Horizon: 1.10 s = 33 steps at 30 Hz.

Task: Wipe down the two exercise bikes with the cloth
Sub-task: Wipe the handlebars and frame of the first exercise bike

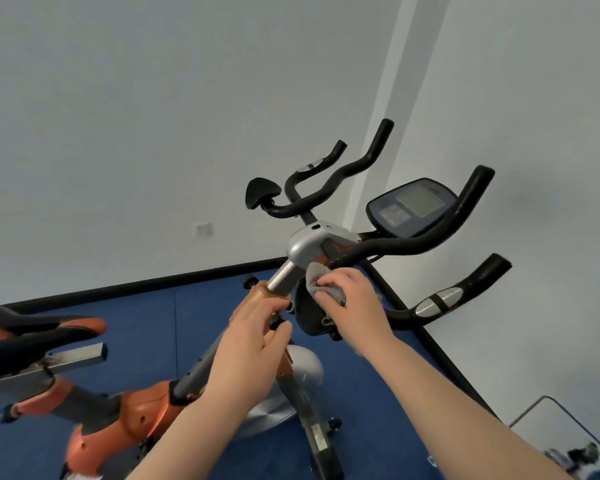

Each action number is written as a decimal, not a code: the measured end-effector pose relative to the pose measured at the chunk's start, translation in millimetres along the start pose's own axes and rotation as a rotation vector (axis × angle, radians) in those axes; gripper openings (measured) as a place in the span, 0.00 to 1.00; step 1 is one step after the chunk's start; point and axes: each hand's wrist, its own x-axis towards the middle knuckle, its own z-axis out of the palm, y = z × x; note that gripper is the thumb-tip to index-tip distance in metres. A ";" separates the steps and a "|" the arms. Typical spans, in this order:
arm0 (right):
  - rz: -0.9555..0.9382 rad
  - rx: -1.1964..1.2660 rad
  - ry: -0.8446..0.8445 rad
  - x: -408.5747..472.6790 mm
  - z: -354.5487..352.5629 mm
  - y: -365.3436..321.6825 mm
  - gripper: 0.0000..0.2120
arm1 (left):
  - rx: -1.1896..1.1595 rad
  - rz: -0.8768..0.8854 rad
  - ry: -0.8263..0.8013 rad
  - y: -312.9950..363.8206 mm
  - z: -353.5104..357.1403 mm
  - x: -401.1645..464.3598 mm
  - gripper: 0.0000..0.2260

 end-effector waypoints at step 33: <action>0.164 -0.196 0.302 4.9 9.8 -32.7 0.06 | -0.293 0.085 -0.387 -49.3 3.2 106.1 0.09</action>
